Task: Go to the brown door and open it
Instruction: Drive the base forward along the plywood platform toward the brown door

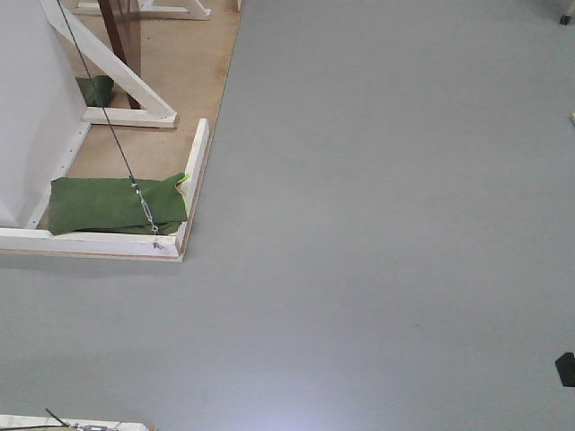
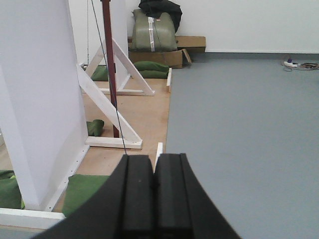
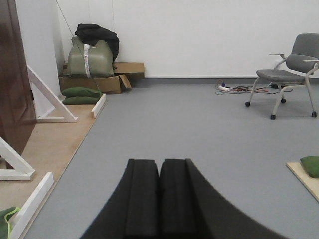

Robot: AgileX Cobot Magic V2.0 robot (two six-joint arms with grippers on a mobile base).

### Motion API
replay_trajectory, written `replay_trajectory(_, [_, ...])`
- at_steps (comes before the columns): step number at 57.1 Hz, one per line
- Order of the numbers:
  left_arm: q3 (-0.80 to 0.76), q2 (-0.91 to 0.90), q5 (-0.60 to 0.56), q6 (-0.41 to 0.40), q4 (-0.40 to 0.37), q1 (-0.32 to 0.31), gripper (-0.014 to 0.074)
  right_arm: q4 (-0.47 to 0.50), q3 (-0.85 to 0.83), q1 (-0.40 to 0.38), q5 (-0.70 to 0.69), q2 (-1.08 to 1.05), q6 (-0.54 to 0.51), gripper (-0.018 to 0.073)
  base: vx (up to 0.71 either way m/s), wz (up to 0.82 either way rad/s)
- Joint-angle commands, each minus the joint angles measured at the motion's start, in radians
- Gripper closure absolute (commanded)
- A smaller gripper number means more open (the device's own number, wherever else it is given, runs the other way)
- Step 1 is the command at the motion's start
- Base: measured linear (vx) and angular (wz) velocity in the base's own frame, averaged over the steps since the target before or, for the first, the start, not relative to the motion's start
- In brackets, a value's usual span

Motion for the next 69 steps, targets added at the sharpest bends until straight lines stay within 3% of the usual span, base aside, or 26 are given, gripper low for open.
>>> replay_trajectory(1, [-0.028, -0.014, -0.081, -0.016, 0.001, 0.000, 0.0600, -0.007, 0.005, 0.000, -0.077, -0.012, -0.005, 0.0559, 0.15, 0.01])
replay_trajectory(69, [-0.028, -0.014, -0.081, -0.016, 0.001, 0.000, 0.0600, -0.007, 0.005, 0.000, -0.077, -0.012, -0.005, 0.0559, 0.22, 0.00])
